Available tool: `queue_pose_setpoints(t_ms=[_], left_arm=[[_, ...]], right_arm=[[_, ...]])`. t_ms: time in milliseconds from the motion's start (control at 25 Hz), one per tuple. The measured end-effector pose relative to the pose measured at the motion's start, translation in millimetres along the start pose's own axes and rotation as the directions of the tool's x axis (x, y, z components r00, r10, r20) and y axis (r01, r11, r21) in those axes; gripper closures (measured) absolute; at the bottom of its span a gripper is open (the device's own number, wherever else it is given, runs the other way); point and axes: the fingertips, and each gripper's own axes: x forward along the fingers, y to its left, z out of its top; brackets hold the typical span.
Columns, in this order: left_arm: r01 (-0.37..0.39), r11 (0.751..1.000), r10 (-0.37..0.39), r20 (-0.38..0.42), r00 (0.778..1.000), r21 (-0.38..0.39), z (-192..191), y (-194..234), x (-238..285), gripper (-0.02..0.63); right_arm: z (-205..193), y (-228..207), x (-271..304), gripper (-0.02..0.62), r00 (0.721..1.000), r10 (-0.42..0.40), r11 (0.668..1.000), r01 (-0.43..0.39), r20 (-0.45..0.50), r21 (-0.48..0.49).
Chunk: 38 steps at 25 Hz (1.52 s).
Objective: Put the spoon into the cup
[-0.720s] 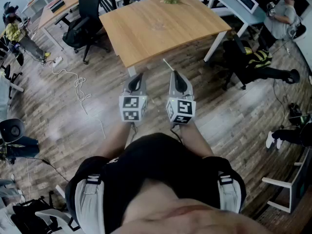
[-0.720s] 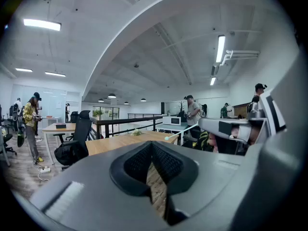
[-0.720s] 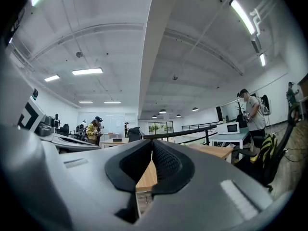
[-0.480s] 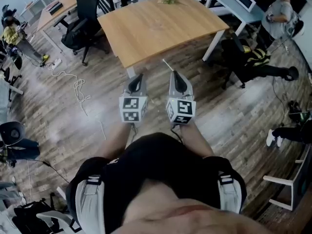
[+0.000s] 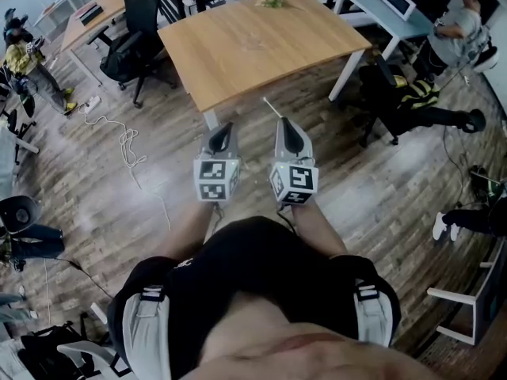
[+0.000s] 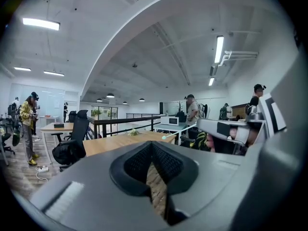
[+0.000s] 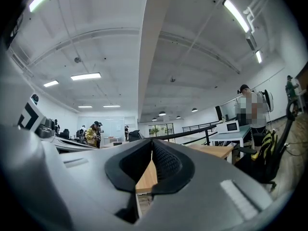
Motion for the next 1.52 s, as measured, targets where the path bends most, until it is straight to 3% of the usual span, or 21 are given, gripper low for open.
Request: queue_pose_setpoints(t_ms=[680, 1120, 1520], left_arm=[[0.029, 0.997, -0.03, -0.021, 0.999, -0.07, -7.8, -60.7, 62.8, 0.594], [0.048, 0.998, -0.049, -0.022, 0.999, -0.05, -8.4, -37.9, 127.4, 0.594], [0.048, 0.998, -0.048, 0.002, 0.999, -0.05, 15.6, 17.1, 212.6, 0.594]], right_arm=[[-13.8, -80.2, 3.2, 0.589, 0.999, -0.003, 1.0, 0.003, -0.051, -0.001], [-25.0, -98.2, 64.6, 0.589, 0.999, -0.005, 1.0, 0.005, -0.046, -0.008], [-21.2, -117.1, 165.5, 0.589, 0.999, -0.002, 0.999, 0.0, -0.048, -0.045]])
